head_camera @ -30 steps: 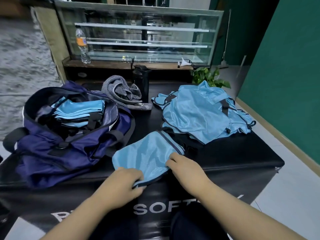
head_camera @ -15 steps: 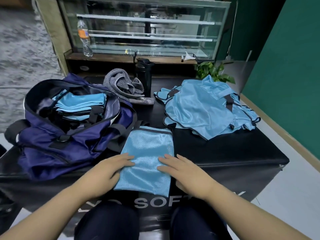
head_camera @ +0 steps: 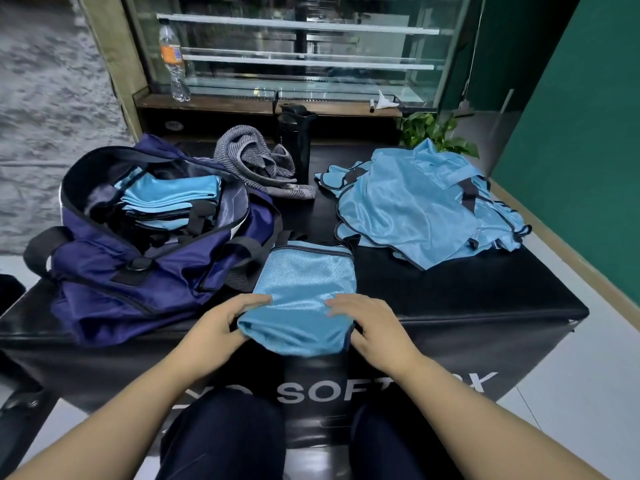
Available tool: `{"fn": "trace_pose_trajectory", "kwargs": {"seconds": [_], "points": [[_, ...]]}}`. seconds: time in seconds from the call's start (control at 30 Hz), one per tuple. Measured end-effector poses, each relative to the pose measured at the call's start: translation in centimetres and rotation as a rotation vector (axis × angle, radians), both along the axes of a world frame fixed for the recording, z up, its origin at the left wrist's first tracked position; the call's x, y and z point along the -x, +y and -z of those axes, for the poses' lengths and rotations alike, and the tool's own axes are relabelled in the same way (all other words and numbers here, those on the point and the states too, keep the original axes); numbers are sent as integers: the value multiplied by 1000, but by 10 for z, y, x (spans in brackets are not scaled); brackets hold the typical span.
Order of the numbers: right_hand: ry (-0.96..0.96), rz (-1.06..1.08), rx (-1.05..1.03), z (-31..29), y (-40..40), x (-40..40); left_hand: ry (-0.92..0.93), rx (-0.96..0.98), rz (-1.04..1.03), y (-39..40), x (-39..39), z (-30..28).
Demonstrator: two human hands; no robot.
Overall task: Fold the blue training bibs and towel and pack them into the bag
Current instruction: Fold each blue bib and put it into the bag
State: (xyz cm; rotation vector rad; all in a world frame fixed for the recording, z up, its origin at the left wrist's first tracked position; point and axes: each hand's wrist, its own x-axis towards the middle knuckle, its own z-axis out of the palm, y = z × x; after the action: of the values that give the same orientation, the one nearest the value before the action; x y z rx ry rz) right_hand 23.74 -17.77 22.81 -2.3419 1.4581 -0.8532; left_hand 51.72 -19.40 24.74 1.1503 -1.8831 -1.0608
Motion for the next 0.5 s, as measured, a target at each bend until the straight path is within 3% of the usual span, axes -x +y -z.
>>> {"fn": "trace_pose_trajectory", "kwargs": {"seconds": [0.2, 0.4, 0.5], "points": [[-355, 218, -408, -30, 4, -10, -31, 45, -60, 5, 11, -4], [-569, 289, -501, -41, 5, -11, 37, -30, -247, 1, 21, -3], [-600, 286, -498, -42, 5, -10, -41, -68, -289, -1, 27, -7]]}}
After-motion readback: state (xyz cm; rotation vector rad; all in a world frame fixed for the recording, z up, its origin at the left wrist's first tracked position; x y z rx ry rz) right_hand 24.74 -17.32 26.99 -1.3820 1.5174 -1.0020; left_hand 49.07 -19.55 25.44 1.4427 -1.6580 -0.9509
